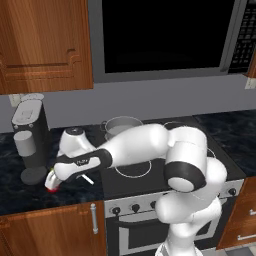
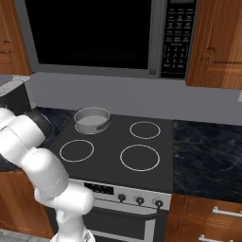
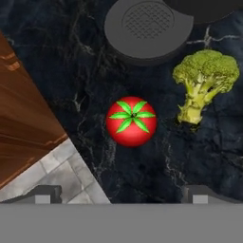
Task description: Put the tomato and broccoli in the pot. Retrieve the spatula and lightly stir the vegetables in the pot.
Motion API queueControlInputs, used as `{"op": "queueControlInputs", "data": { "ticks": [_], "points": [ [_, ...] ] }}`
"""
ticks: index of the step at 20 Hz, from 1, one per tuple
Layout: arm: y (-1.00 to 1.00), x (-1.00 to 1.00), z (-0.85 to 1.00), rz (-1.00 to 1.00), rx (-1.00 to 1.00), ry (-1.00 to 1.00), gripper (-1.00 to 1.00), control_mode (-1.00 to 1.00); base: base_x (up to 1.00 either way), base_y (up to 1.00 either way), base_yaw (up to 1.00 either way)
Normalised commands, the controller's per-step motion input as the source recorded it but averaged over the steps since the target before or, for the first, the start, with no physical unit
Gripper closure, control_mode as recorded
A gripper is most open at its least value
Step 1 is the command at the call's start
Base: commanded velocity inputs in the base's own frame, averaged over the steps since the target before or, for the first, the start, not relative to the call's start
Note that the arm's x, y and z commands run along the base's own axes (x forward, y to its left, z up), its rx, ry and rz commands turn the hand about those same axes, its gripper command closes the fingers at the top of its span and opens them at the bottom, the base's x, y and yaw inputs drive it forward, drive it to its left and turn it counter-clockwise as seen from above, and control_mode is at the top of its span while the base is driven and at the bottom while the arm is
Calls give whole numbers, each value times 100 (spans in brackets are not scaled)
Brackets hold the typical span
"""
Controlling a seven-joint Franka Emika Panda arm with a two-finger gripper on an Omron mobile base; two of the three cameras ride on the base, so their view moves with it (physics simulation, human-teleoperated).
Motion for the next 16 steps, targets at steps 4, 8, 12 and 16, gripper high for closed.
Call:
{"op": "queueControlInputs", "data": {
  "ticks": [4, 8, 12, 16],
  "points": [
    [33, 16, -1, 4, 0, 0, -100, -100, 0, 0, 0],
    [29, 19, 0, 2, 0, 0, -100, -100, 0, 0, 0],
    [21, 15, 0, 0, 0, 0, -100, -100, 0, 0, 0],
    [0, 0, -8, 2, 0, 0, -100, -100, 0, 0, 0]
  ]
}}
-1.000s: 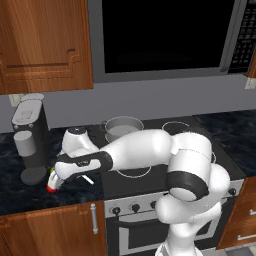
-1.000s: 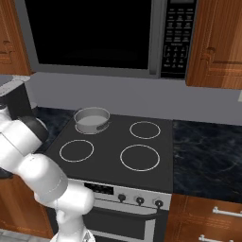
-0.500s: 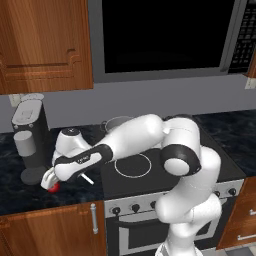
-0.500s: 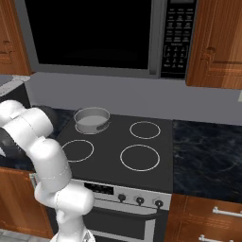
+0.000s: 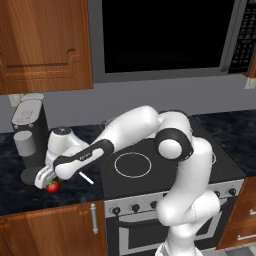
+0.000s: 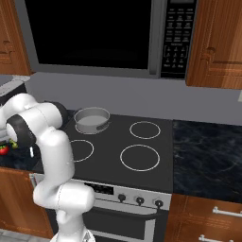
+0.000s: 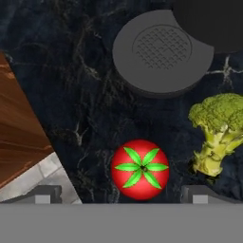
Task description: Put the tomato and broccoli in the pot. Retrieve the spatula and lightly stir the vegetables in the pot.
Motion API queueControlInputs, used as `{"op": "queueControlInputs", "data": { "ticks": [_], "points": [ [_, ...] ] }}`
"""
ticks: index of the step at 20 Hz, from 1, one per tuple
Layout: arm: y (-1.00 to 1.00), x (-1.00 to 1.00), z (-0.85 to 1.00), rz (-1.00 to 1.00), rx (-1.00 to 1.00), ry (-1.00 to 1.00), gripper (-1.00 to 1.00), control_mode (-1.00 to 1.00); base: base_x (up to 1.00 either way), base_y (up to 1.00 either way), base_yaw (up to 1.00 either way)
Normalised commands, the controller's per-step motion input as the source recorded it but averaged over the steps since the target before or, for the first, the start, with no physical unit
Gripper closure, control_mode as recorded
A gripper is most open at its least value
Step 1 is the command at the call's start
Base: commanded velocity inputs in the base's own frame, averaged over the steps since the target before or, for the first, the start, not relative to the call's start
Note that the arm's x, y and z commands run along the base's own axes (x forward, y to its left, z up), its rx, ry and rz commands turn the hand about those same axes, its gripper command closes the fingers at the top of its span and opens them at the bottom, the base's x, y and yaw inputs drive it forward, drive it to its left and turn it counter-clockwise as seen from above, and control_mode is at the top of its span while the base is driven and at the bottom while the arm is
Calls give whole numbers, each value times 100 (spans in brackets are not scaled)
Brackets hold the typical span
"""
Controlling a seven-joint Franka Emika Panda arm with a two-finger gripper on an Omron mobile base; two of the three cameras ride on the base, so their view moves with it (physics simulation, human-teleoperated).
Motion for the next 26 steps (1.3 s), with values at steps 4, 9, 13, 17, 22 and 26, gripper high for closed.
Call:
{"op": "queueControlInputs", "data": {
  "ticks": [4, 9, 13, 17, 22, 26],
  "points": [
    [0, 0, -11, 0, 0, 1, -100, -100, 0, 0, 0],
    [0, 1, -20, 0, 0, 0, -100, -100, 0, 0, 0],
    [-2, 8, -15, 0, 0, 0, -100, -100, 0, 0, 0],
    [-1, 9, -11, 0, 0, 0, -100, -100, 0, 0, 0],
    [0, 10, -9, 0, 0, 1, -100, -100, 0, 0, 0],
    [0, 9, -22, 0, 0, 1, -100, -100, 0, 0, 0]
  ]
}}
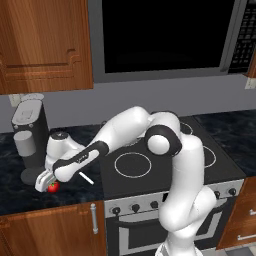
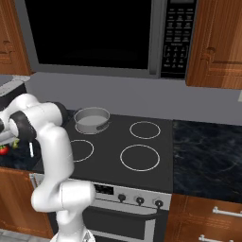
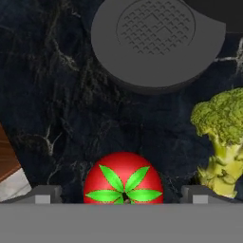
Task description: Put the tomato and broccoli in the pot. Retrieve the spatula and lightly stir the vegetables in the pot.
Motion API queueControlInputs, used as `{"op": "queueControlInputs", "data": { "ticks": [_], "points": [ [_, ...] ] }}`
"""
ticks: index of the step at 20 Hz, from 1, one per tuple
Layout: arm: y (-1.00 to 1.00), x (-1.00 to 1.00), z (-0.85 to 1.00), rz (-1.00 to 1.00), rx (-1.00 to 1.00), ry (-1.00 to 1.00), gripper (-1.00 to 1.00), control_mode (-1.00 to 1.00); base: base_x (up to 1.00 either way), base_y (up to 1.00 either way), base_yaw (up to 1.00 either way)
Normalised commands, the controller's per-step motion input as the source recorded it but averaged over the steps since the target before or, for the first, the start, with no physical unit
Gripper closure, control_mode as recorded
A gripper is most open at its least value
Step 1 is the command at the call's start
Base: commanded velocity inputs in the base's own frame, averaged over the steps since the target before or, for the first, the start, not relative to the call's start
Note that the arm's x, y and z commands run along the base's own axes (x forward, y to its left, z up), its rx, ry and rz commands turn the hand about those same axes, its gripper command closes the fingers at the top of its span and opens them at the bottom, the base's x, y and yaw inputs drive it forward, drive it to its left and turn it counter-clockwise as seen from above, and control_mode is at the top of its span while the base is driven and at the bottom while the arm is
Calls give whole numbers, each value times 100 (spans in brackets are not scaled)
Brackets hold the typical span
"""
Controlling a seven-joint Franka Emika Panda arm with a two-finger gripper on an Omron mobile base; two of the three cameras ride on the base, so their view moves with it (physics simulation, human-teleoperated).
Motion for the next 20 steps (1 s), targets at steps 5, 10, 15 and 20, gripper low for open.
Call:
{"op": "queueControlInputs", "data": {
  "ticks": [5, 10, 15, 20],
  "points": [
    [0, 2, -21, 0, 0, 1, -100, -100, 0, 0, 0],
    [0, 0, -17, 1, 0, 4, -100, -100, 0, 0, 0],
    [0, 0, -5, 0, 0, 1, -100, -100, 0, 0, 0],
    [0, 0, -1, 0, 0, 2, 100, -100, 0, 0, 0]
  ]
}}
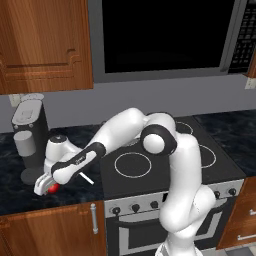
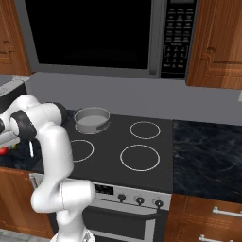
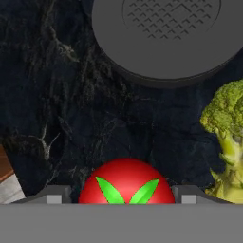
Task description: Put the tomato and broccoli in the pot. Retrieve the spatula and lightly stir the vegetables in the pot.
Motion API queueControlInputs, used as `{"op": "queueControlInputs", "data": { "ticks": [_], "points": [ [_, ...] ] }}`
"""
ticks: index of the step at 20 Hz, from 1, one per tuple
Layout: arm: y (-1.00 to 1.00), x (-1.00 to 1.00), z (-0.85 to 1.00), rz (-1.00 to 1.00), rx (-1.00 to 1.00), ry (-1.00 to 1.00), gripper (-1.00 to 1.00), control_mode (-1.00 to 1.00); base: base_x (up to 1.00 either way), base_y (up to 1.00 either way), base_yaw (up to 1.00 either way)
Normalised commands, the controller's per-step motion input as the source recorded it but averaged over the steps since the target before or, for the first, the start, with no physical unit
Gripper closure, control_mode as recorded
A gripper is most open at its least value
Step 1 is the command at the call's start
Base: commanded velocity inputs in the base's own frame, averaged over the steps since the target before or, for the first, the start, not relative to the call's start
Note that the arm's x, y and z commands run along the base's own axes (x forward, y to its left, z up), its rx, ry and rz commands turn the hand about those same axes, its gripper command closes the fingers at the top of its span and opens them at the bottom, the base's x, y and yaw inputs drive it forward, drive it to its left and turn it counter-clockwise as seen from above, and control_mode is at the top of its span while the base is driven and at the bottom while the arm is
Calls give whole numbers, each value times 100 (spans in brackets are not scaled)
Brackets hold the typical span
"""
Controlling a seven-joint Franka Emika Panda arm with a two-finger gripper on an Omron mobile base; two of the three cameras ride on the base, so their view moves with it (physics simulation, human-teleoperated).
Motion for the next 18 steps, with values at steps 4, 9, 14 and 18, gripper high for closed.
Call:
{"op": "queueControlInputs", "data": {
  "ticks": [4, 9, 14, 18],
  "points": [
    [0, 0, 0, 0, 0, 1, 100, -100, 0, 0, 0],
    [0, 0, 0, 0, 0, 1, 100, -100, 0, 0, 0],
    [-34, -32, 36, -2, 4, -3, 100, -100, 0, 0, 0],
    [-95, -34, 44, -12, 18, -9, 100, -100, 0, 0, 0]
  ]
}}
